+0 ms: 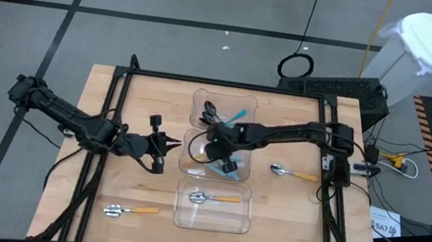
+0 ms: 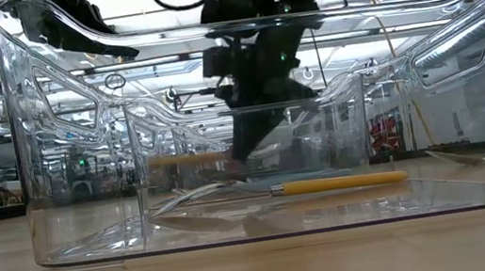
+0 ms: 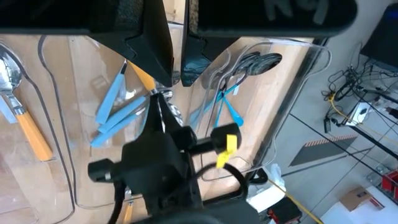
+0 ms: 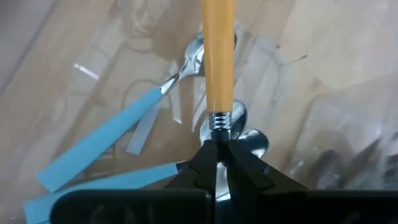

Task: Sort silverware by color (type)
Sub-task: Put the yellow spoon into the bottom transparent bin

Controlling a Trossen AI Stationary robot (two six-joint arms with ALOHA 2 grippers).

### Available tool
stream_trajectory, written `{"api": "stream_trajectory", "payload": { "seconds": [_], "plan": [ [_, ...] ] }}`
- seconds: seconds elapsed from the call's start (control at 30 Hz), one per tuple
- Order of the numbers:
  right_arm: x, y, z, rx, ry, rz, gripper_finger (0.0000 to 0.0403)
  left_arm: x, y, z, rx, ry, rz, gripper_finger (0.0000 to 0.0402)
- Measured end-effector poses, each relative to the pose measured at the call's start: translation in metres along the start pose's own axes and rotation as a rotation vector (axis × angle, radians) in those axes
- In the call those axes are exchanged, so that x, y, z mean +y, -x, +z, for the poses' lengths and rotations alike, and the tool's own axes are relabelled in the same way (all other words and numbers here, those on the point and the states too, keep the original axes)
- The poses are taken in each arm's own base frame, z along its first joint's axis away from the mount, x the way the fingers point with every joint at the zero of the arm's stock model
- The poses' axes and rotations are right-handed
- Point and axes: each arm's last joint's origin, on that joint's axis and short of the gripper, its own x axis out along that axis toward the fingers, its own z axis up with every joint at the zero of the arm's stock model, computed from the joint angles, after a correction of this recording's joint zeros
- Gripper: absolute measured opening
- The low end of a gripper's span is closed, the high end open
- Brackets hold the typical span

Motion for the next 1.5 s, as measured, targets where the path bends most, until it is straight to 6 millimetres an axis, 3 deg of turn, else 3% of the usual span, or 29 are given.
{"api": "stream_trajectory", "payload": {
  "seconds": [0.33,0.5,0.77,0.93,1.07,1.33,1.5],
  "plan": [
    [-0.004,0.042,0.009,-0.079,-0.021,-0.045,0.0013,0.000,0.000,0.000,-0.004,0.014,0.001,0.0035],
    [0.002,0.072,0.013,-0.107,-0.039,-0.046,0.0013,0.000,0.000,0.001,-0.008,0.018,0.001,0.0035],
    [0.029,0.126,0.023,-0.178,-0.094,-0.021,0.0013,0.000,0.000,0.005,-0.047,0.054,0.001,0.0035],
    [0.053,0.149,0.032,-0.243,-0.113,0.011,0.0013,0.000,0.001,0.013,-0.117,0.113,-0.026,0.0035],
    [0.073,0.155,0.042,-0.301,-0.122,0.042,0.0013,-0.002,0.004,0.019,-0.183,0.169,-0.061,0.0035],
    [0.116,0.142,0.057,-0.487,-0.087,0.085,0.0013,-0.021,0.018,0.025,-0.246,0.152,-0.153,0.0038],
    [0.138,0.127,0.053,-0.579,-0.020,0.096,0.0013,-0.034,0.029,0.029,-0.307,0.129,-0.213,0.0086]
  ]
}}
